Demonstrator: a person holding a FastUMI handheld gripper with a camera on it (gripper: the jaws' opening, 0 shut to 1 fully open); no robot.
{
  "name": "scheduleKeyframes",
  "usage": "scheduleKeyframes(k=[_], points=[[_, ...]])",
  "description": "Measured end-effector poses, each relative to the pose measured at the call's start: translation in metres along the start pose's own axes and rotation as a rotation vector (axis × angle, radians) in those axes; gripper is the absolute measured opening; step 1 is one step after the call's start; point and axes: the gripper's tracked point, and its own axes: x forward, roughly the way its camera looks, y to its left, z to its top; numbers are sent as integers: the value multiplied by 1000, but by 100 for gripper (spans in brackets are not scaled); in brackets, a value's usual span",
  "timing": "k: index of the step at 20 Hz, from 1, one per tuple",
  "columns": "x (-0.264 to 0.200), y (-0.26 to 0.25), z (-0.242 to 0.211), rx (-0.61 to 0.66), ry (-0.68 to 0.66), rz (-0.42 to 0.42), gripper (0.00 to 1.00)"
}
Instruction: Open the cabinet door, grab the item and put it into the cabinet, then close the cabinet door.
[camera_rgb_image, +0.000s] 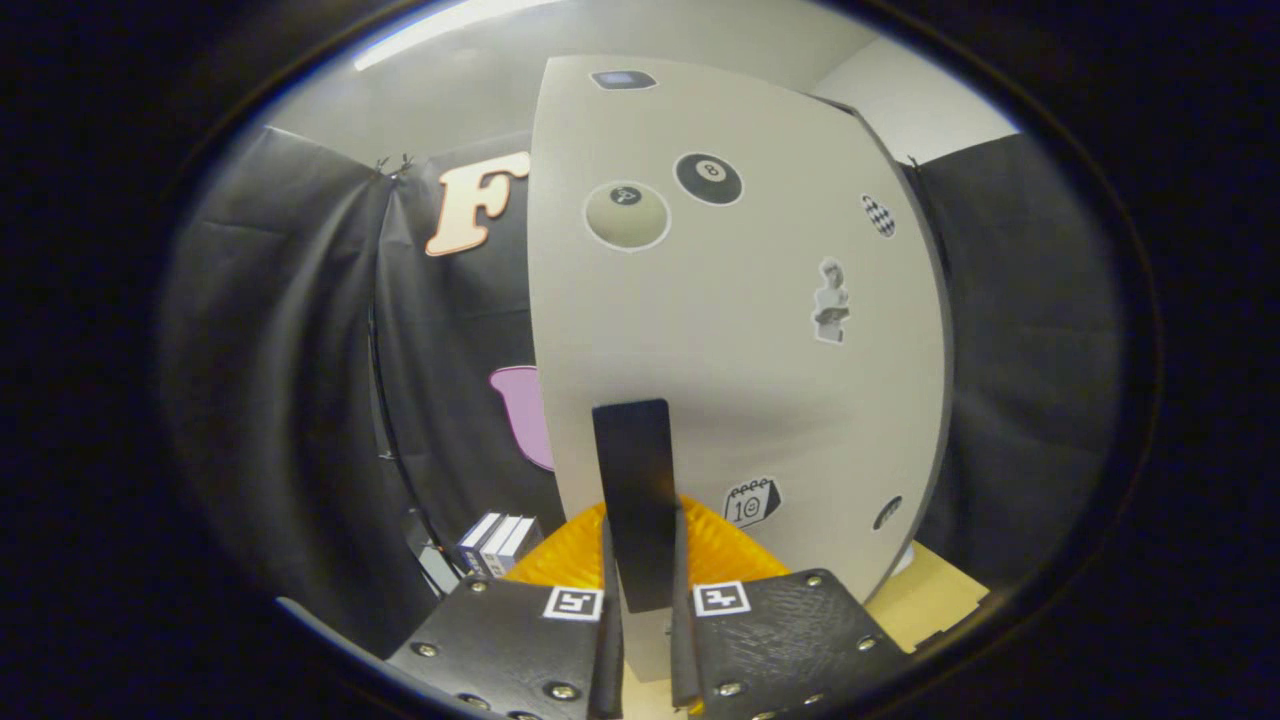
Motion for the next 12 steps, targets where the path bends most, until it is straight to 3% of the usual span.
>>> scheduleKeyframes(k=[12], points=[[-111, -76, 7, -14, 8, -88, 18]])
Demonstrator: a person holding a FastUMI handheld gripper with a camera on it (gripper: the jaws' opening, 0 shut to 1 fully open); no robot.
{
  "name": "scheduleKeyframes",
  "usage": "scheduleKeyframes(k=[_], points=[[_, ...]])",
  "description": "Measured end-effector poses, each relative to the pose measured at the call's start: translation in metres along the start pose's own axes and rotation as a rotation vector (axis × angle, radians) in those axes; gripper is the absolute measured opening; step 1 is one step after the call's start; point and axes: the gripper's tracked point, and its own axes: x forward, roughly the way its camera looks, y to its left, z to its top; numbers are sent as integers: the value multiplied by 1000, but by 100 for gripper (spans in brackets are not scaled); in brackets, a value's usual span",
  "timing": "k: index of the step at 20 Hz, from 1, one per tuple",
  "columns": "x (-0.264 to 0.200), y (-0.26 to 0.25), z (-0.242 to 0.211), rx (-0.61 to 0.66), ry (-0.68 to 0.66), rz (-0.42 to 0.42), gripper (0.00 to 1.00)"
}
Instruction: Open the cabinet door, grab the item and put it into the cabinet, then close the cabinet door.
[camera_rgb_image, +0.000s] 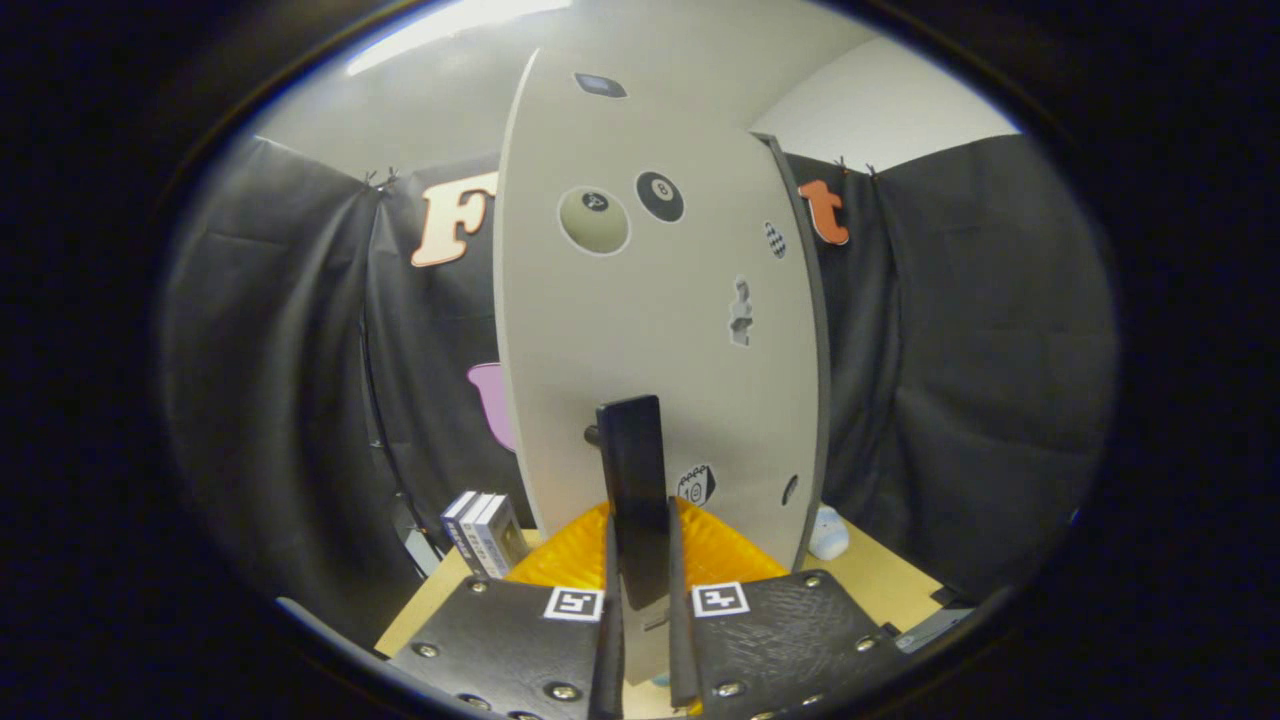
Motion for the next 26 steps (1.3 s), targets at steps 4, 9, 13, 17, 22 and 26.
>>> scheduleKeyframes(k=[4, 9, 13, 17, 22, 26], points=[[-22, -28, 3, -3, -1, -38, 18], [-42, -64, 5, 7, -5, -86, 18], [-55, -97, 8, 12, -12, -133, 18], [-66, -128, 10, 14, -26, -153, 17], [-70, -170, 6, 35, -13, -159, 17], [-82, -200, 3, -8, -1, -154, 10]])
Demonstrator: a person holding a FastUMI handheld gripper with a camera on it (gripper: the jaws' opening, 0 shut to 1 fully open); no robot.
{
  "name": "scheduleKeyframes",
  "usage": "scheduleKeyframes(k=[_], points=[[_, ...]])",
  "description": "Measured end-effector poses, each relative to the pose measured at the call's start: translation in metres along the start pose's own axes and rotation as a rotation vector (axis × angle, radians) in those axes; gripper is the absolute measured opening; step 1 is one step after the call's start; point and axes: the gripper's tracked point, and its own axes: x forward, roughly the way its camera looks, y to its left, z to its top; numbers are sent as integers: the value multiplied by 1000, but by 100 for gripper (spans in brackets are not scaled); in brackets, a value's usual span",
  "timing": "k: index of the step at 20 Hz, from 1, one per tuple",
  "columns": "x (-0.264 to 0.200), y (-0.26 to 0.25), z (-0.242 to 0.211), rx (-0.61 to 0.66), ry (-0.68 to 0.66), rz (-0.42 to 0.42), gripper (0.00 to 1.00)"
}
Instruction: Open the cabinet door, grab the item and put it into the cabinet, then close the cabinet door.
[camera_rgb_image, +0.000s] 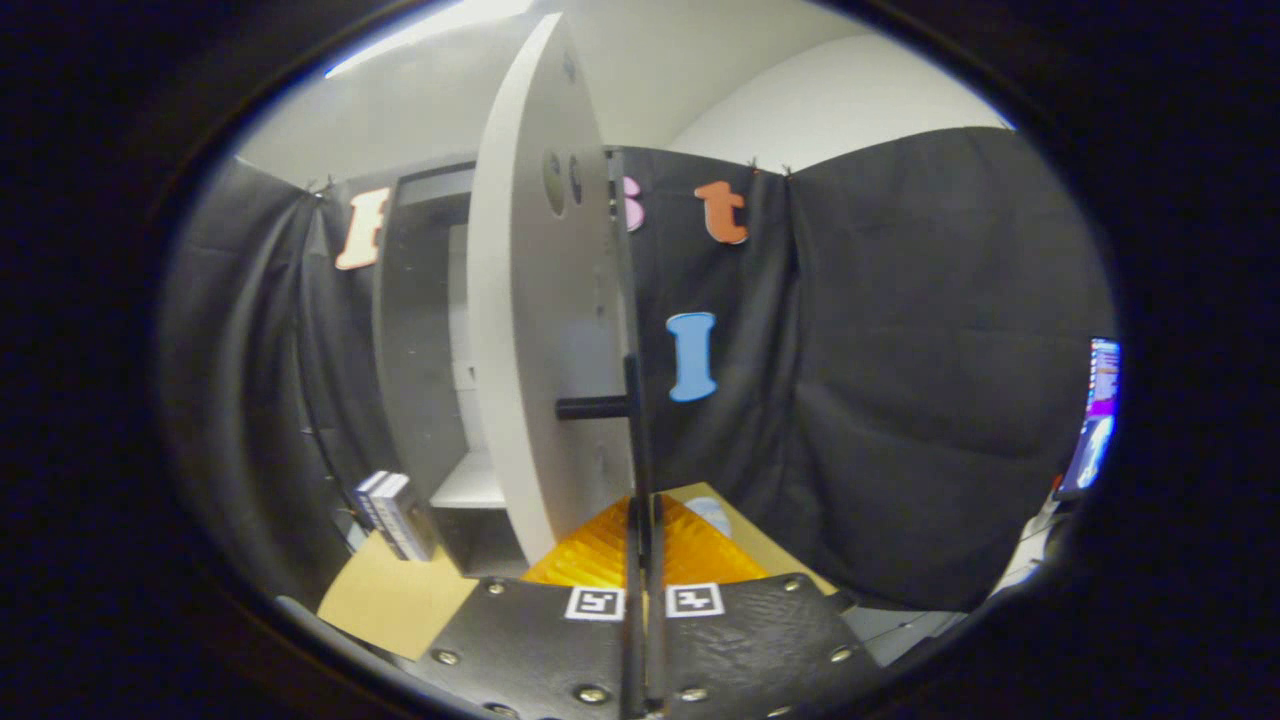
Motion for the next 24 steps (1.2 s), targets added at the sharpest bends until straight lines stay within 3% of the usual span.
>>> scheduleKeyframes(k=[1, 3, 12, 18, 24], points=[[22, -9, -8, 7, 5, -10, 2], [22, -21, -5, 23, 3, -1, 1], [38, -66, 0, 44, -2, 131, 1], [43, -70, 0, 36, -1, 183, 1], [16, -74, -1, 15, -23, 147, 1]])
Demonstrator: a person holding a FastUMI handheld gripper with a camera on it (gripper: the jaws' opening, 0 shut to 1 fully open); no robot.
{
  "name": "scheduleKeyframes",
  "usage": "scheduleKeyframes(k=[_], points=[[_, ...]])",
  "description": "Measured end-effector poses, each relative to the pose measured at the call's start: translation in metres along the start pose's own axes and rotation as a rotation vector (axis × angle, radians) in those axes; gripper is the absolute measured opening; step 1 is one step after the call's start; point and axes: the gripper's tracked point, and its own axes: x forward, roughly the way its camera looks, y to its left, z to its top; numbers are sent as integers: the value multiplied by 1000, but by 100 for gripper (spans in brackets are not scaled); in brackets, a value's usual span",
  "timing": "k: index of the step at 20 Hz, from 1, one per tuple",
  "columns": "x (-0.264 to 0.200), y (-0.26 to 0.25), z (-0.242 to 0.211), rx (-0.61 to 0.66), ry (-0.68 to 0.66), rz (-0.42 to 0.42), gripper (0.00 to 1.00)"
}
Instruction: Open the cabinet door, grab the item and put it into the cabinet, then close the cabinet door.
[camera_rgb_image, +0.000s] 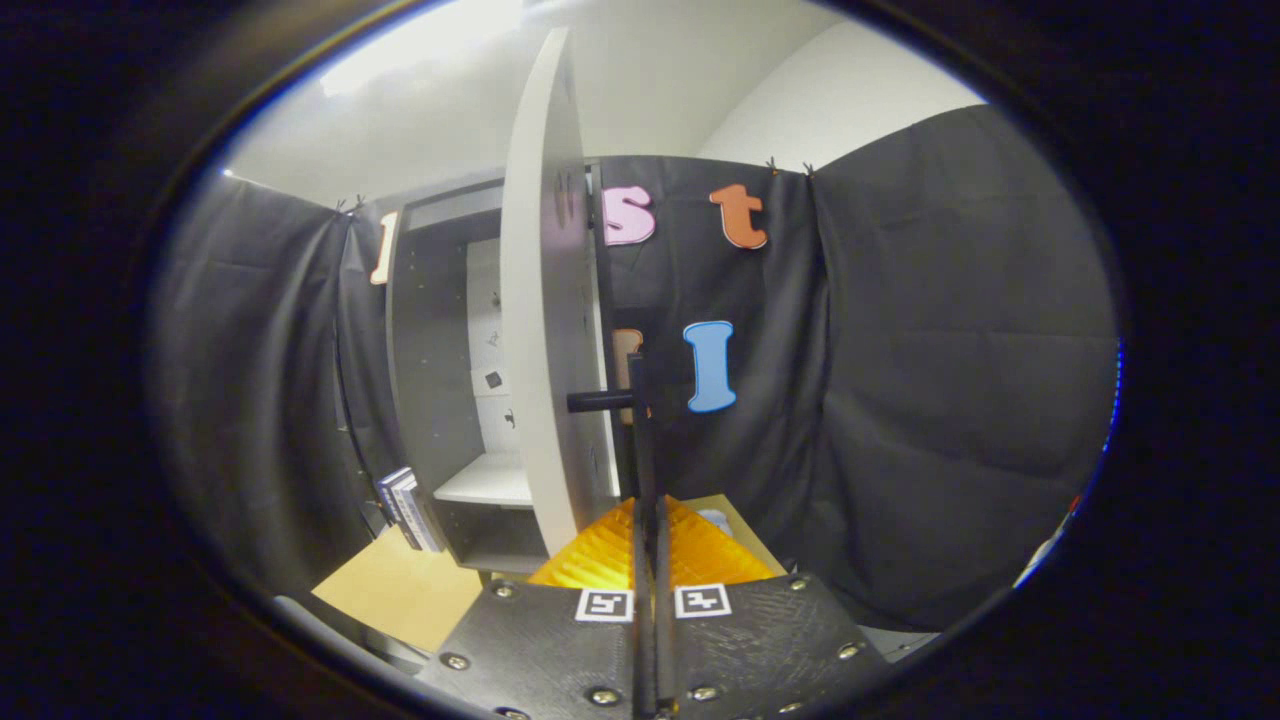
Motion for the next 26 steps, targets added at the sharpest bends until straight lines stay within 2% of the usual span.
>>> scheduleKeyframes(k=[5, 9, 11, 12, 15, 18, 20, 26], points=[[-43, 36, 10, -11, -54, 26, 1], [-50, 80, -7, 1, -31, 89, 3], [-41, 106, -23, -3, -6, 123, 17], [-36, 122, -32, 0, 9, 147, 30], [-14, 157, -68, -11, 60, 191, 58], [13, 187, -127, -40, 168, 213, 88], [35, 207, -166, -33, 228, 233, 93], [80, 244, -275, -50, 403, 280, 93]])
